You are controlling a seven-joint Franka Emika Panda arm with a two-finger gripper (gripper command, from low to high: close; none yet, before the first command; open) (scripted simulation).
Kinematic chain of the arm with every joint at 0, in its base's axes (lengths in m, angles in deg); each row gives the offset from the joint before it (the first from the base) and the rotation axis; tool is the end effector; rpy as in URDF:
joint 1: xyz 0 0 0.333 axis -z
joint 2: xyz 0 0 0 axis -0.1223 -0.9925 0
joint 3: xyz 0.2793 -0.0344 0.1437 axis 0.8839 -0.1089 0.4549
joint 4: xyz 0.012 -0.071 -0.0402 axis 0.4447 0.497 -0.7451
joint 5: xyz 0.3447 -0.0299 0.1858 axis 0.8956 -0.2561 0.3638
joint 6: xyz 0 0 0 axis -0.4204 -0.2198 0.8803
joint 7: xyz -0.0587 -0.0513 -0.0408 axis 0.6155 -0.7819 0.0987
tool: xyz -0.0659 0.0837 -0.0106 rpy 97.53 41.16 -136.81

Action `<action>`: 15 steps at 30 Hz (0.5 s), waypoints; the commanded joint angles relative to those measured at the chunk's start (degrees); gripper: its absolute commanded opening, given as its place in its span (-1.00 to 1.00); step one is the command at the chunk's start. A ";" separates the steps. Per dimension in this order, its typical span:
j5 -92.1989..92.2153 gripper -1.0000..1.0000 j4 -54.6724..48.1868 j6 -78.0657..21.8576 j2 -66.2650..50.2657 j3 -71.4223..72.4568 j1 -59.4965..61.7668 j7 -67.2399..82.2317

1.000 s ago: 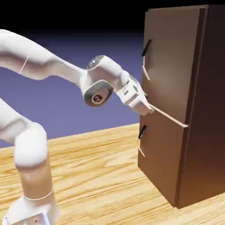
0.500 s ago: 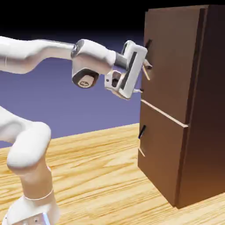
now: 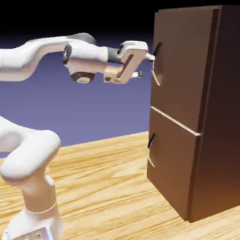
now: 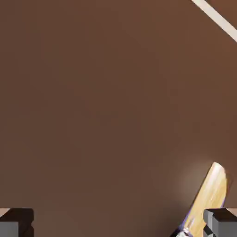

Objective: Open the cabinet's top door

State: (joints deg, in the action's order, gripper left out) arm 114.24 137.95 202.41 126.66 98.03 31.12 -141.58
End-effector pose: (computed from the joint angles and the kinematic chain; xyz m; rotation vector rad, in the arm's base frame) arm 0.3207 0.0458 0.6142 0.1989 1.7106 0.0696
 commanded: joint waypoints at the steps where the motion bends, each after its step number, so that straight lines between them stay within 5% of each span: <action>1: 2.50 0.00 -0.34 -0.25 0.80 1.07 1.00 -2.21; 15: 30.53 0.00 -7.78 -4.70 7.17 14.24 17.17 -22.33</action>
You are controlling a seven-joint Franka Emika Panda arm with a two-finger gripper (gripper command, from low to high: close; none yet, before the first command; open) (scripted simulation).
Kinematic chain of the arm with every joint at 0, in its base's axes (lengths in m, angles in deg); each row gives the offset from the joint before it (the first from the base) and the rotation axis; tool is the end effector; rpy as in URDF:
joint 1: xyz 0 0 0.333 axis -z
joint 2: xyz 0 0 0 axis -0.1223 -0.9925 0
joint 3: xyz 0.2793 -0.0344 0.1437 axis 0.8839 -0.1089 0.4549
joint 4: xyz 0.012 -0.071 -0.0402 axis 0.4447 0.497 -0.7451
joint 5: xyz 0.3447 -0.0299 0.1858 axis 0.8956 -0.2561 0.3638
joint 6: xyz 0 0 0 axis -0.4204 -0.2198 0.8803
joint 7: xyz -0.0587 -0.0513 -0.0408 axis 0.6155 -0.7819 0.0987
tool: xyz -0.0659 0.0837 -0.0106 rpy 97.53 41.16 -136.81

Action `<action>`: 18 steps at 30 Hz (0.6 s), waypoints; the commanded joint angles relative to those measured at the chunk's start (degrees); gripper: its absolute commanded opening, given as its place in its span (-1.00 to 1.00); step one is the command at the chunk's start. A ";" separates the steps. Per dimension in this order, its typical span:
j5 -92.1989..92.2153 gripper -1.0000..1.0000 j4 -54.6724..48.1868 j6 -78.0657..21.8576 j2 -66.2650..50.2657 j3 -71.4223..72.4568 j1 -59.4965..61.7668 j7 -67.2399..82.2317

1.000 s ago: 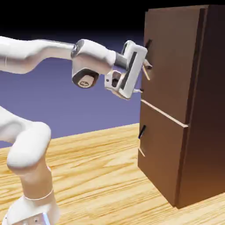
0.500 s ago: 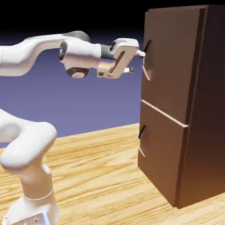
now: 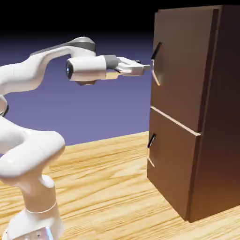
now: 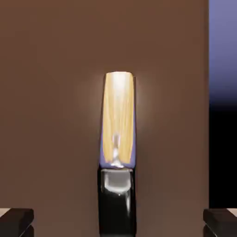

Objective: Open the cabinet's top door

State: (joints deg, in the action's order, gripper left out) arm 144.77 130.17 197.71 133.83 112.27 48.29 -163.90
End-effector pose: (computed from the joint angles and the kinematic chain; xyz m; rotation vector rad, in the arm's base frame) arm 0.3686 0.0903 0.5905 0.6569 1.4578 0.5642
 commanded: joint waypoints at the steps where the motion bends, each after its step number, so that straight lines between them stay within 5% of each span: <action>1: 1.07 0.00 -1.28 -0.62 -0.49 0.83 1.96 0.53; 2: 2.18 0.00 -2.60 -1.26 -0.99 1.69 3.97 1.08; 3: 2.18 -1.00 -2.61 -1.26 -0.99 1.69 3.98 1.08; 18: -12.00 -1.00 18.08 -31.82 2.58 -27.09 -14.31 11.74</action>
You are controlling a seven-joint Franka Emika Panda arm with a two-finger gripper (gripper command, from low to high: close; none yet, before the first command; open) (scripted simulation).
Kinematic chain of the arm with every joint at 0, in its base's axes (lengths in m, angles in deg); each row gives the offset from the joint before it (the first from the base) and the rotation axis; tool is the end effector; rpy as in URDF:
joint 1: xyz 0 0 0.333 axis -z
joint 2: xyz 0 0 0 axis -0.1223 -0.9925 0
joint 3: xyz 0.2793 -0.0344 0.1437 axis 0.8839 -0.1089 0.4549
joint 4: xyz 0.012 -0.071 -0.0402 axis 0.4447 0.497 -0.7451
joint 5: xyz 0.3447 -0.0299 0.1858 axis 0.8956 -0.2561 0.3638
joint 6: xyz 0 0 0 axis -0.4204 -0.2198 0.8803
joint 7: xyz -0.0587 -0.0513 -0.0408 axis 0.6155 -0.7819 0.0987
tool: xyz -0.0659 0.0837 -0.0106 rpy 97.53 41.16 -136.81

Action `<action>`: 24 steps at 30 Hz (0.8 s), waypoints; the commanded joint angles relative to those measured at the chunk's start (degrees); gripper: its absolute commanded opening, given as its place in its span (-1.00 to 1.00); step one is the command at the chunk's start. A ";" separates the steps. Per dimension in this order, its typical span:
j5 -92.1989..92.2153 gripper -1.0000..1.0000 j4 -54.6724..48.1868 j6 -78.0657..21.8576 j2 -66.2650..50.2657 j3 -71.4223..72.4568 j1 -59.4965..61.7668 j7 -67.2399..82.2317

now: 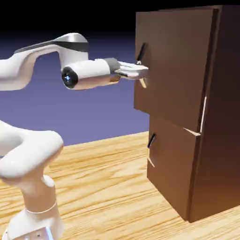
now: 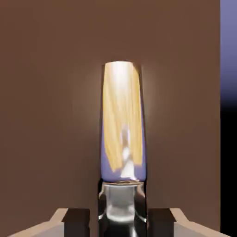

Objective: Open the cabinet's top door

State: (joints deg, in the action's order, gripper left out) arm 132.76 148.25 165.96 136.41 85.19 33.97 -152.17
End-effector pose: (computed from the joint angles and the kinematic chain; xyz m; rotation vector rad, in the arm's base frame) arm 0.2899 0.0095 0.5900 0.3385 1.6094 0.8984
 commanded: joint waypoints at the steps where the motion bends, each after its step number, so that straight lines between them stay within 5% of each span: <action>1: -1.62 -1.00 0.70 -2.00 0.01 -2.09 -0.50 0.44; 13: -23.07 -1.00 1.94 -25.59 -6.12 -27.01 -2.70 6.42; 24: -43.12 -1.00 -10.75 -50.64 -25.34 -49.27 -8.09 14.69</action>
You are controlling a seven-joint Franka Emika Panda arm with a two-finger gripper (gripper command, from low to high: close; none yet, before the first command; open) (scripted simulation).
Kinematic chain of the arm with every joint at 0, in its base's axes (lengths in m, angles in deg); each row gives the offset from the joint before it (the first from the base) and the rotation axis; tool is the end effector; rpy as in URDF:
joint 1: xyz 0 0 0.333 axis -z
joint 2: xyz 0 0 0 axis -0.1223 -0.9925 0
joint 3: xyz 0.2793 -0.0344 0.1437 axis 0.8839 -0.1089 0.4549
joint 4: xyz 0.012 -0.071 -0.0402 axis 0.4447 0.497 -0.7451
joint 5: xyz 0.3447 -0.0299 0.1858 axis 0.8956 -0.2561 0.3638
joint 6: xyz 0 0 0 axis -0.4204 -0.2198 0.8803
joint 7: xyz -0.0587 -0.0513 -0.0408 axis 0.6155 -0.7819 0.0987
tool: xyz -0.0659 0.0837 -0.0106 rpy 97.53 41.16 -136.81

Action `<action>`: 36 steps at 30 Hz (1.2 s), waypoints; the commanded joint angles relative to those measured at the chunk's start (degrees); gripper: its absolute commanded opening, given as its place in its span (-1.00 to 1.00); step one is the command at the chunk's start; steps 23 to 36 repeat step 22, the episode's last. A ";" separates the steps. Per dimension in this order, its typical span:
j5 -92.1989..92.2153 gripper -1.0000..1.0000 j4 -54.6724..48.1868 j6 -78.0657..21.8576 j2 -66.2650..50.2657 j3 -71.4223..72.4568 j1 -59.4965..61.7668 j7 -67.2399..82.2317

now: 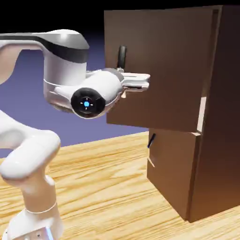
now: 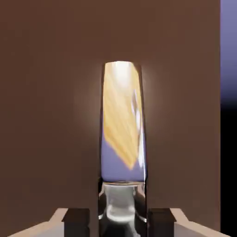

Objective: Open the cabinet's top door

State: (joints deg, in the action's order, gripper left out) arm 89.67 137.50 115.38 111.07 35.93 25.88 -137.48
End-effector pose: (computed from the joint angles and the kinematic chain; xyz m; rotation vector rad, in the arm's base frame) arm 0.2248 -0.1671 0.5900 -0.2108 1.7462 1.3839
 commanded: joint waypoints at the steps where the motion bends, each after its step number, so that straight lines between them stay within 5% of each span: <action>1: -1.40 -1.00 -1.73 -2.35 -2.08 -1.75 -0.90 0.78; 19: -11.37 -1.00 -35.39 -41.70 -39.01 -24.40 -14.93 16.21; 20: -11.37 1.00 -35.39 -41.70 -39.01 -24.40 -14.93 16.21; 36: -10.97 1.00 -37.29 -43.49 -41.19 -25.54 -14.68 17.10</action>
